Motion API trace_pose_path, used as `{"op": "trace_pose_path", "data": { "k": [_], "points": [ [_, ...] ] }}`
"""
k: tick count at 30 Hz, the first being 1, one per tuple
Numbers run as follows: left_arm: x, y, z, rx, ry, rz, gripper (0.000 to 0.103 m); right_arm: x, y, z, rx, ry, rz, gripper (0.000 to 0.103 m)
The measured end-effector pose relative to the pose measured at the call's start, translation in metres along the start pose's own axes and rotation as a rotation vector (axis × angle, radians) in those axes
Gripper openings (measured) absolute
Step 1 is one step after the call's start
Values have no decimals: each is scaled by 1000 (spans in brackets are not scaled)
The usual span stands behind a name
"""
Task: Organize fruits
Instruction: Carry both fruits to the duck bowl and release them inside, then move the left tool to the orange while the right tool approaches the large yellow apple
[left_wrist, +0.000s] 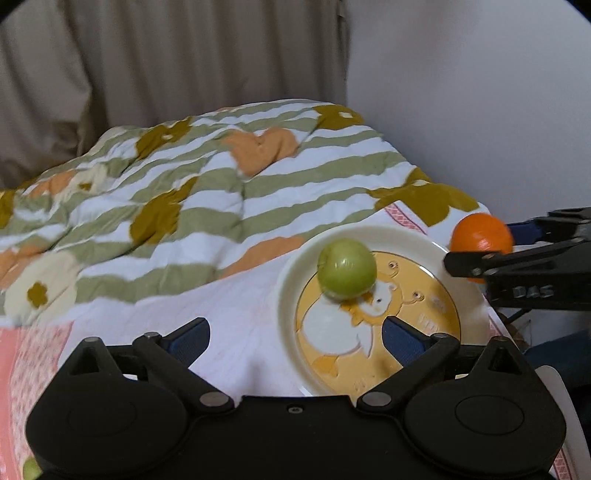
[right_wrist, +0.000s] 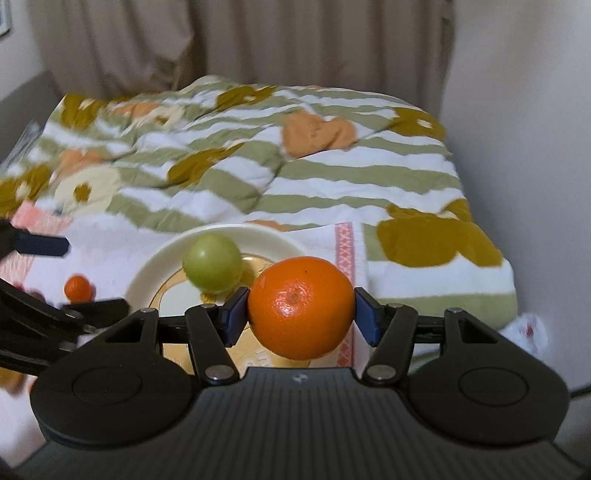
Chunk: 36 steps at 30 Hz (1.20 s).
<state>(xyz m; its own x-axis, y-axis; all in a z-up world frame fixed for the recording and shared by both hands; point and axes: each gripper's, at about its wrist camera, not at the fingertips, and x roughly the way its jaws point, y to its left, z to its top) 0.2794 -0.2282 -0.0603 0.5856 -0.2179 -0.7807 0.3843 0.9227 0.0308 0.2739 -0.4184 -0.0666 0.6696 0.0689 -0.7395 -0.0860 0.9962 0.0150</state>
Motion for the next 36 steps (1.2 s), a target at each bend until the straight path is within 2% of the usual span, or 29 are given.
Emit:
{"op": "trace_pose_path", "data": {
  "k": [7,16,17,18,20,22,28,36],
  "points": [
    [-9,1,-15,-24,22,98,101,31,18,-8,-141,14,46,75],
    [-18,2,-30,-39,21,129,101,52,29,-11,-225,14,47,76],
    [-19,2,-31,-45,21,124,101,52,29,-12,-233,7,42,80],
    [-21,2,-32,-51,18,117,101,50,30,-12,-241,-10,33,84],
    [-25,3,-34,-66,10,113,101,44,33,-12,-258,-34,2,103],
    [-30,1,-36,-71,5,122,101,35,33,-13,-262,-58,-9,103],
    [-53,-6,-40,-56,-41,137,101,5,26,-18,-208,-52,12,103],
    [-106,-12,-51,-109,-140,138,101,-57,25,-21,-164,-78,17,103]
  ]
}}
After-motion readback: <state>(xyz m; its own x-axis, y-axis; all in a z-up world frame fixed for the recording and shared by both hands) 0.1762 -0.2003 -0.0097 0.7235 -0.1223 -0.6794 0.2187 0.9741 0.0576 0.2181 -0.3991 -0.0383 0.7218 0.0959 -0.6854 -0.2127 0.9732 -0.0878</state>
